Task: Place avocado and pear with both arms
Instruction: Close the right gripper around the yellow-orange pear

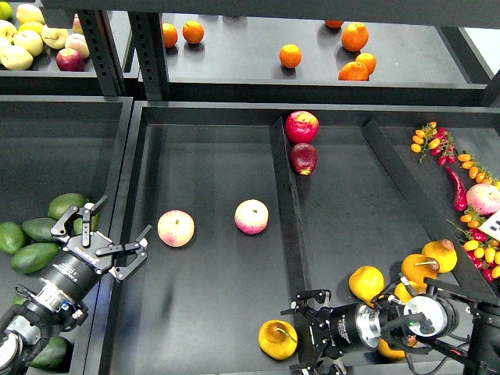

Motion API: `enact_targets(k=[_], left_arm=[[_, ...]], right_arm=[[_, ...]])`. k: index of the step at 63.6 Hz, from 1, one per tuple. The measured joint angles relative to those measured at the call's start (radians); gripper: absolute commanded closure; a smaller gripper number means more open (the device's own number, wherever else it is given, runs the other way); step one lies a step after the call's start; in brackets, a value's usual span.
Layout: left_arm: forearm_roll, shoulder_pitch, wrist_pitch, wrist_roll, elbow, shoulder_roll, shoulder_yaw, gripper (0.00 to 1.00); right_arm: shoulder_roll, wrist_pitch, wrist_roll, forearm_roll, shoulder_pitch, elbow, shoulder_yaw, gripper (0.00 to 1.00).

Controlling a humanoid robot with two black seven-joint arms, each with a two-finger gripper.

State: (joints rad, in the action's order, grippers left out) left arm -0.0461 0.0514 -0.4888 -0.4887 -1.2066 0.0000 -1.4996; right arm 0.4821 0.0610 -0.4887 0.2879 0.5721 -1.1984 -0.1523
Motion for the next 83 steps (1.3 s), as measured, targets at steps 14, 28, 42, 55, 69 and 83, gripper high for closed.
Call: enact_targets(k=[14,28,42,55,69,83], left_arm=[[0.000,0.001,0.000,0.000,0.000,0.000,-0.001,0.00],[0.000,0.001,0.000,0.000,0.000,0.000,-0.001,0.00],[0.000,0.001,0.000,0.000,0.000,0.000,-0.001,0.00],[0.000,0.001,0.000,0.000,-0.001,0.000,-0.001,0.00],[0.000,0.002,0.000,0.000,-0.001,0.000,-0.003,0.00],[0.000,0.004,0.000,0.000,-0.001,0.000,-0.005,0.00]], right_arm=[[-0.052,-0.002,0.000,-0.026,0.003,0.057,-0.013,0.00],[-0.078,-0.001,0.000,-0.030,-0.001,0.082,-0.016,0.00],[-0.097,0.005,0.000,-0.030,-0.004,0.110,-0.016,0.00],[-0.130,0.012,0.000,-0.030,-0.004,0.164,-0.023,0.00],[-0.179,0.024,0.000,-0.030,-0.005,0.222,-0.036,0.00],[-0.200,0.058,0.000,-0.040,-0.007,0.270,-0.036,0.00]])
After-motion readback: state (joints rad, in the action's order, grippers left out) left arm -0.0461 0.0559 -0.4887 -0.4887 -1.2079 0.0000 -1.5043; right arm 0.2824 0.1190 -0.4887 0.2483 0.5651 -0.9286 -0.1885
